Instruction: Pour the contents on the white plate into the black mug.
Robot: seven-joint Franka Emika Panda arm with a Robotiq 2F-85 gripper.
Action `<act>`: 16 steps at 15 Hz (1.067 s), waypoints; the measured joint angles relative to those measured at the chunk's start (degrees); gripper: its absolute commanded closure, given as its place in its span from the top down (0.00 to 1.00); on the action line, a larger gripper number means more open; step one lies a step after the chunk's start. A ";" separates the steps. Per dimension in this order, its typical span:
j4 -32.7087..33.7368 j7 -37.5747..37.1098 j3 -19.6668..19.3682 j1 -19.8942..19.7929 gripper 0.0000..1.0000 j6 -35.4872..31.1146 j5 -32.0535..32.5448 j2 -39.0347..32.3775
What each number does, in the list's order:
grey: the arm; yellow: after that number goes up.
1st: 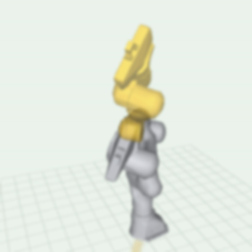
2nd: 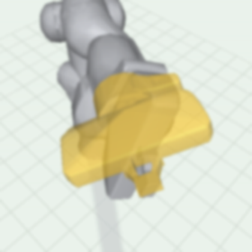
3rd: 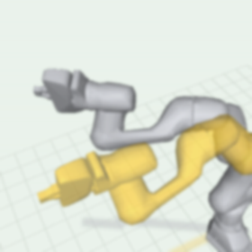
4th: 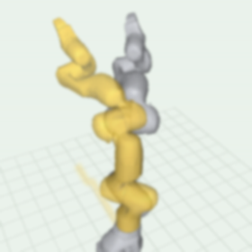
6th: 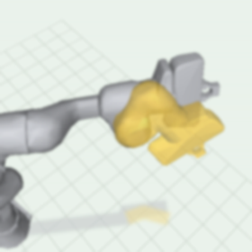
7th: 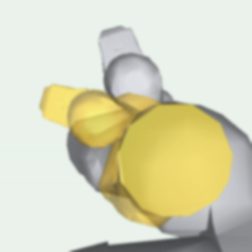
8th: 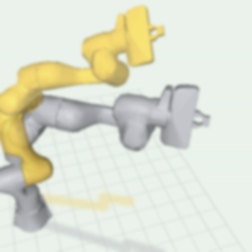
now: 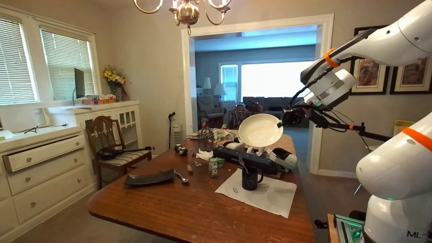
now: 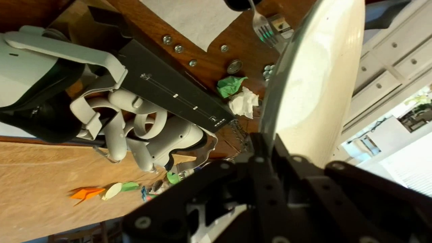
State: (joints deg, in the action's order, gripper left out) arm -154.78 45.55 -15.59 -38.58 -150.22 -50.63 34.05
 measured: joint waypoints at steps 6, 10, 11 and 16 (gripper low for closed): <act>3.01 4.16 -17.10 17.15 0.02 4.58 -5.48 -0.69; 5.71 8.06 -21.90 24.92 0.02 10.49 -13.98 -4.44; 6.55 8.06 -21.86 25.89 0.02 12.36 -15.36 -6.13; 10.97 2.37 -14.34 26.74 0.02 15.86 -15.44 -15.83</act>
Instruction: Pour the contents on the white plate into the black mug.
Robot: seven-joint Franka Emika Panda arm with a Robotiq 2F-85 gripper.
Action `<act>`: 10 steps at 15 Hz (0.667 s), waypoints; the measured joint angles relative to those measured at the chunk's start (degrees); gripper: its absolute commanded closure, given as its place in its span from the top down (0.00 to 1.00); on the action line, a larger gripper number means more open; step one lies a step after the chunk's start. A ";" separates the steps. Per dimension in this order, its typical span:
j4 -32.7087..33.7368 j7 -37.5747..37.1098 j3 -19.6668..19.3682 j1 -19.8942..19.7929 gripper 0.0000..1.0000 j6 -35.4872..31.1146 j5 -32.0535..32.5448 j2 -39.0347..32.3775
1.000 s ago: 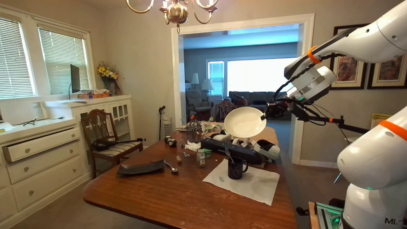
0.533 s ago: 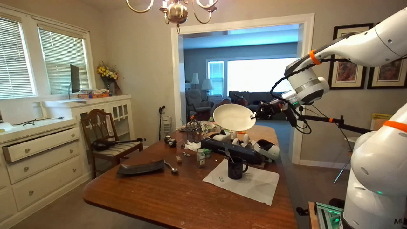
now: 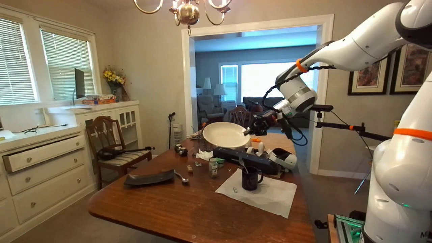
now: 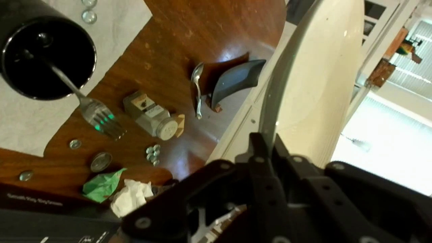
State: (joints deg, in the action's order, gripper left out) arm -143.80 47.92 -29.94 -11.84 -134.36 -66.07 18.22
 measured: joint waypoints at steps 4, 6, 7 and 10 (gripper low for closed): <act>4.25 -9.56 7.96 -0.42 0.02 -0.15 7.94 -6.05; 6.38 -13.14 10.39 -0.22 0.02 0.79 10.74 -8.84; 7.47 -14.10 11.18 -0.07 0.02 1.76 11.50 -10.28; 10.71 -14.38 12.59 0.14 0.02 5.45 11.81 -14.65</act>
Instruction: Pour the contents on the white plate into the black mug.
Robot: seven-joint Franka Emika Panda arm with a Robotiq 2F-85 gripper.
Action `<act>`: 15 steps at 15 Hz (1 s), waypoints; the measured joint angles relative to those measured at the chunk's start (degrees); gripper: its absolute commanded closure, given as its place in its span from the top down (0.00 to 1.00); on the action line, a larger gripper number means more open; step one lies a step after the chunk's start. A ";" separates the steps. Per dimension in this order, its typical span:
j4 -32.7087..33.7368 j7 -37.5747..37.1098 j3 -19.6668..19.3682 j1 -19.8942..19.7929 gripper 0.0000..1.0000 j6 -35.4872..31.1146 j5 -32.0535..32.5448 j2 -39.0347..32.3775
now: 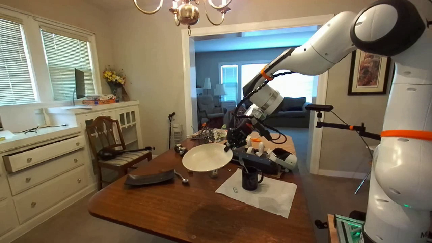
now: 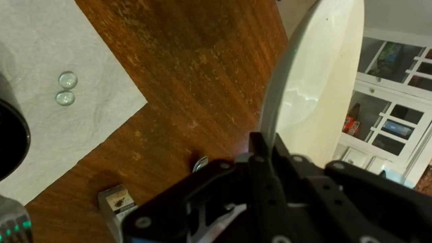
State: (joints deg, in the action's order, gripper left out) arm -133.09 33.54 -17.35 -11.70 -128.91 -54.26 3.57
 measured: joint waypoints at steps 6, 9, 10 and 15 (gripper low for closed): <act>5.47 2.80 1.83 -0.08 0.02 3.59 -0.61 -7.92; 8.11 6.98 2.98 -0.36 0.02 3.59 -1.95 -11.85; 9.02 8.59 3.40 -0.56 0.02 3.59 -2.73 -13.16; 14.38 14.17 5.24 -2.22 0.07 5.79 -6.87 -19.06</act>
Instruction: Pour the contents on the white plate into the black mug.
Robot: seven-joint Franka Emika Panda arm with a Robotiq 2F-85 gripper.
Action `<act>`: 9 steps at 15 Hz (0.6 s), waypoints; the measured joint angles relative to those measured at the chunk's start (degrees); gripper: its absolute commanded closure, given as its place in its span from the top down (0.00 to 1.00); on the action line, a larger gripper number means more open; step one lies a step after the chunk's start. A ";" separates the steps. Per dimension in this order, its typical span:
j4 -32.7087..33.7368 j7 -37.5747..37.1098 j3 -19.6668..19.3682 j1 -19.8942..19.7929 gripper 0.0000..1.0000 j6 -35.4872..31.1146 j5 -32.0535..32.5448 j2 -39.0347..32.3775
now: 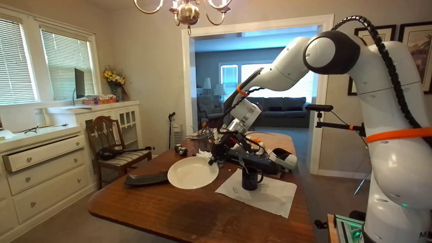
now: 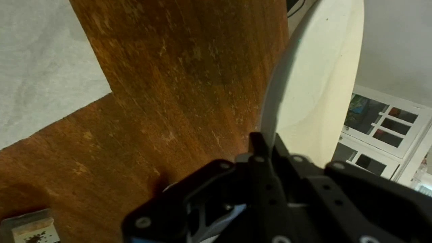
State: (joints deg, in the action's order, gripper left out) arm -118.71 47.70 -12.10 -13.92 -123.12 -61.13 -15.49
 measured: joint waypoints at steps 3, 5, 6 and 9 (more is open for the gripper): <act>1.04 0.55 0.07 -0.52 0.02 0.71 -0.15 -0.86; 1.11 0.01 0.04 -0.70 0.02 0.57 -0.03 -1.31; 1.33 -0.60 0.04 -0.87 0.02 0.73 -0.03 -1.98; 3.16 -3.65 0.09 -1.23 0.02 1.15 0.46 -5.24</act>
State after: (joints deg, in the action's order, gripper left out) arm -115.54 44.05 -12.02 -15.15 -121.97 -60.67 -20.73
